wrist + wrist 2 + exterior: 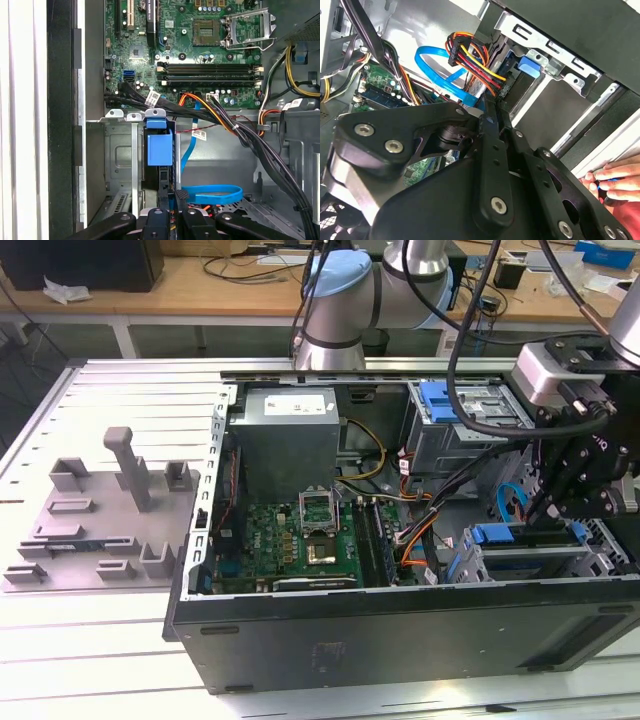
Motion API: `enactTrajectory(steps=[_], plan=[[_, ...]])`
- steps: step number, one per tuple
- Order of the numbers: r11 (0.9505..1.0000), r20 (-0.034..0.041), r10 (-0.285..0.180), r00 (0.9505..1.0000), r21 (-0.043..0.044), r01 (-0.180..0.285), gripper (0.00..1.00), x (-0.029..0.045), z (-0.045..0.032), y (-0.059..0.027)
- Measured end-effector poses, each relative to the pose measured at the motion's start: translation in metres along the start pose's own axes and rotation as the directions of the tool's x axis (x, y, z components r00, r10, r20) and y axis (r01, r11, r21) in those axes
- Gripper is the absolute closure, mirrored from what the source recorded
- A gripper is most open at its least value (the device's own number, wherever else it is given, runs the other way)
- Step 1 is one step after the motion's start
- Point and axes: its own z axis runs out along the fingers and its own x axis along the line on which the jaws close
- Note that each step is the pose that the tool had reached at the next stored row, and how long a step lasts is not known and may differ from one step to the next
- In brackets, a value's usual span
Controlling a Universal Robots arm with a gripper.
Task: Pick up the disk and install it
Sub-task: 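Insert the second disk wire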
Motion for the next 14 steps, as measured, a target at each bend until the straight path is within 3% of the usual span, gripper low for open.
enactTrajectory(steps=[14], plan=[[1.0, -0.0002, -0.001, 1.0, 0.0, 0.001, 0.84, 0.0017, -0.0017, -0.0001]])
